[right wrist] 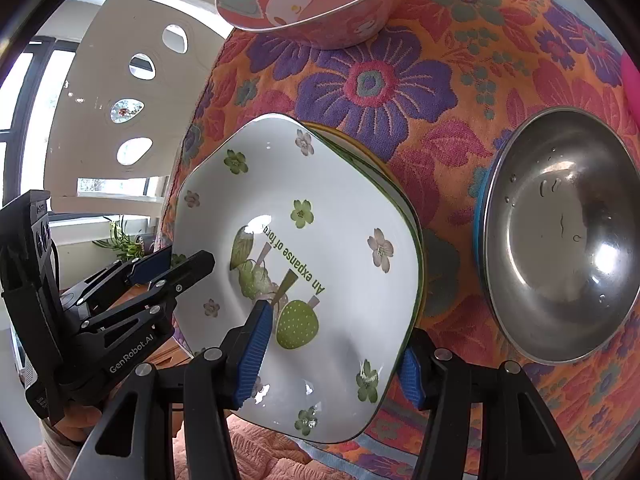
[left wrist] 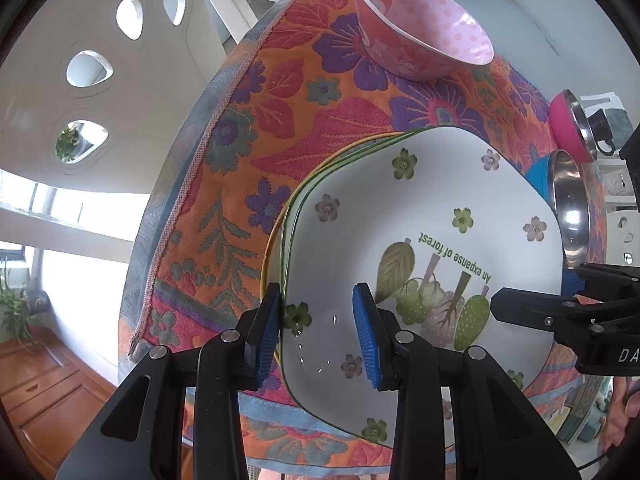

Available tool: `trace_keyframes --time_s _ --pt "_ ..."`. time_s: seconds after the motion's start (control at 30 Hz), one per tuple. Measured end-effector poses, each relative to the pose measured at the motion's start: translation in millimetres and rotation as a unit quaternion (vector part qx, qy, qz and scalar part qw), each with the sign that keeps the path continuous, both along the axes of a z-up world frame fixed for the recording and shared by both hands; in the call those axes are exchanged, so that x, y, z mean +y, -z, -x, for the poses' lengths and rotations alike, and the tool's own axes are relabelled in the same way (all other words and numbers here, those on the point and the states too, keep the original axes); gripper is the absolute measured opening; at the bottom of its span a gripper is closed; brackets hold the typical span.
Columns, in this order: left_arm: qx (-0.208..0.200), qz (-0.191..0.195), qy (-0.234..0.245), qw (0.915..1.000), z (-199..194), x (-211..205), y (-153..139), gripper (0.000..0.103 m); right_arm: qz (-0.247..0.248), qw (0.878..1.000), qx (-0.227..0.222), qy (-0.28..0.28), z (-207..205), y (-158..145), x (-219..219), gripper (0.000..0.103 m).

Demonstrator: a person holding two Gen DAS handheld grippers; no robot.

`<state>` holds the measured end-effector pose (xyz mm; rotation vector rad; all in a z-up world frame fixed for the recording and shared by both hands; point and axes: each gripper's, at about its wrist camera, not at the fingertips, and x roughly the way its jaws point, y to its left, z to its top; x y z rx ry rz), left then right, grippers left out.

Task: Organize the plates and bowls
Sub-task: 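Lower the second forest plate onto the plate stack with both tools, then open both tools and move them to the blue-based steel bowl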

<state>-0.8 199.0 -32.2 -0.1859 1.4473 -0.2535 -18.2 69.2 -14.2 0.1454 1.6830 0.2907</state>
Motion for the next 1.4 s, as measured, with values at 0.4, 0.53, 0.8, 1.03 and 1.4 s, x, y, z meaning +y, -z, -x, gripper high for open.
trace_keyframes --time_s 0.4,0.53,0.8,1.03,1.4 --pt "0.002 0.006 0.002 1.0000 0 7 -3 0.032 0.006 1.000 -0.010 0.021 4 -11 -11 0.056" --pt "0.003 0.013 -0.002 0.9999 -1 9 -4 0.032 0.027 0.999 -0.015 0.013 8 -13 -11 0.057" --pt "0.002 0.015 -0.001 0.9999 -1 13 -10 0.032 0.023 0.999 -0.014 0.019 13 -14 -15 0.057" --pt "0.004 0.011 -0.008 0.9999 -6 17 -22 0.039 0.016 0.999 -0.018 0.028 17 -20 -19 0.057" --pt "-0.018 -0.001 0.004 0.9998 -33 -5 -71 0.064 -0.045 0.992 -0.078 0.090 25 -98 -71 0.062"
